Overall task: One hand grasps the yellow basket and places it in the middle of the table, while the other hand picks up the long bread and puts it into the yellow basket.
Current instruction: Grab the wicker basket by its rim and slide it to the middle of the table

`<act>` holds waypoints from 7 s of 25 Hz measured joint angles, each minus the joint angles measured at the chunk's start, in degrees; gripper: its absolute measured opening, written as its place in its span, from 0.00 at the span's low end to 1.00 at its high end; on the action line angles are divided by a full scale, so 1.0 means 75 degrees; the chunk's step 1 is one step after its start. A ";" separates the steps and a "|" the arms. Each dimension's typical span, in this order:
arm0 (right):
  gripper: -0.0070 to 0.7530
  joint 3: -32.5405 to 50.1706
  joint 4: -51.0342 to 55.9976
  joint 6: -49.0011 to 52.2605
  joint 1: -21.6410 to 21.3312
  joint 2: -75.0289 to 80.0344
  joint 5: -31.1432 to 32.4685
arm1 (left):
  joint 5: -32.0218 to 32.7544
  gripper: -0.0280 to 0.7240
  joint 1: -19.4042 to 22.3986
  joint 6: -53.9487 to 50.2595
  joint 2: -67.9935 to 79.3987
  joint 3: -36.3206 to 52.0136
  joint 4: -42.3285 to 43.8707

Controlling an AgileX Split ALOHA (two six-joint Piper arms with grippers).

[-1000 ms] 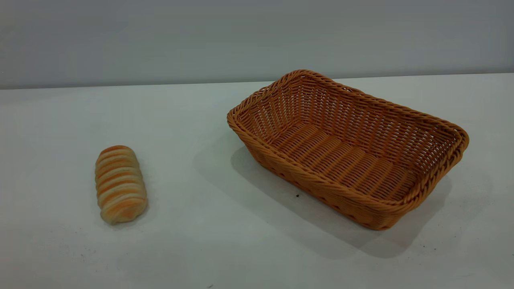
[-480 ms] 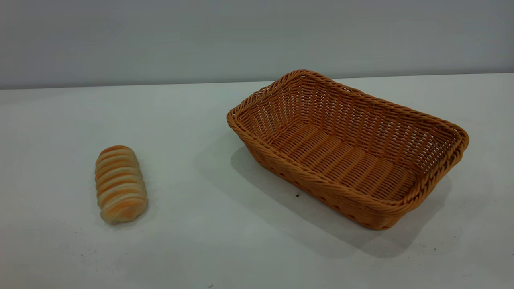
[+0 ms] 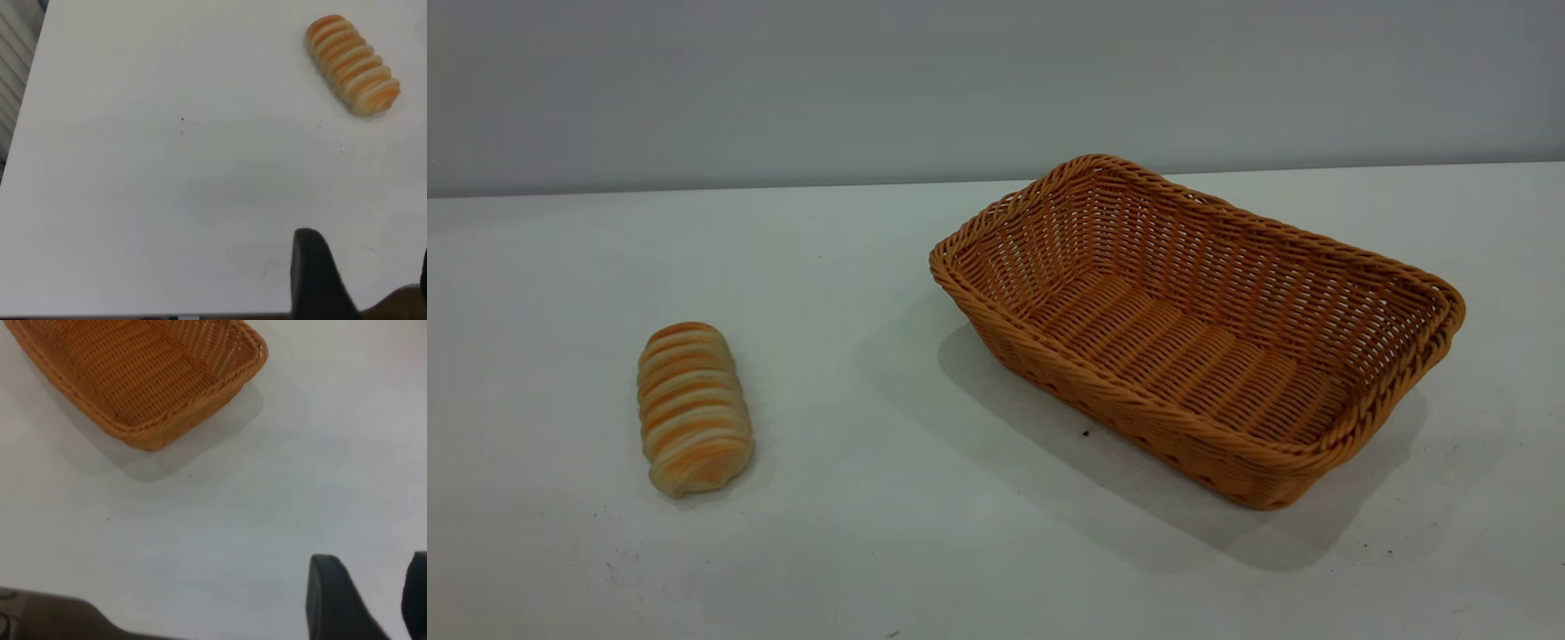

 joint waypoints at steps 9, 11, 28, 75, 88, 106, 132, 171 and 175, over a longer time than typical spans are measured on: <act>0.32 -0.0103 0.0202 0.0174 0.0000 0.0000 -0.1217 | -0.2063 0.56 0.0000 -0.0621 -0.0007 -0.0225 -0.1017; 0.32 -0.0112 0.0613 0.0183 0.0000 0.0051 -0.2280 | -0.2891 0.55 0.0000 -0.0500 0.0096 -0.0225 -0.1700; 0.61 -0.0118 0.3011 -0.1037 0.0000 0.6253 -0.7484 | -0.6771 0.55 0.0000 0.8044 0.6054 -0.0990 -0.8450; 0.78 -0.1973 0.5560 -0.1031 0.0687 1.2840 -0.6658 | -0.5773 0.55 0.0000 1.0614 1.4789 -0.7158 -0.9302; 0.78 -0.2145 0.6405 -0.1929 0.0687 1.3488 -0.6747 | -0.5797 0.55 0.0000 1.0606 1.4789 -0.7158 -0.9302; 0.76 -0.2375 1.0620 -0.5957 0.0687 1.5037 -0.6443 | -0.5855 0.54 0.0000 1.0614 1.4789 -0.7158 -0.9302; 0.07 -0.2631 1.2597 -0.9046 0.0702 1.4765 -0.5889 | -0.5898 0.51 0.0000 1.0640 1.4789 -0.7158 -0.9302; 0.07 -0.5204 0.6366 -0.2080 0.2381 1.6002 -0.5630 | -0.5801 0.51 0.0000 1.0606 1.4789 -0.7158 -0.9287; 0.07 -0.5204 0.6368 -0.2034 0.2395 1.6002 -0.5674 | -0.5795 0.51 0.0000 1.0606 1.4789 -0.7158 -0.9287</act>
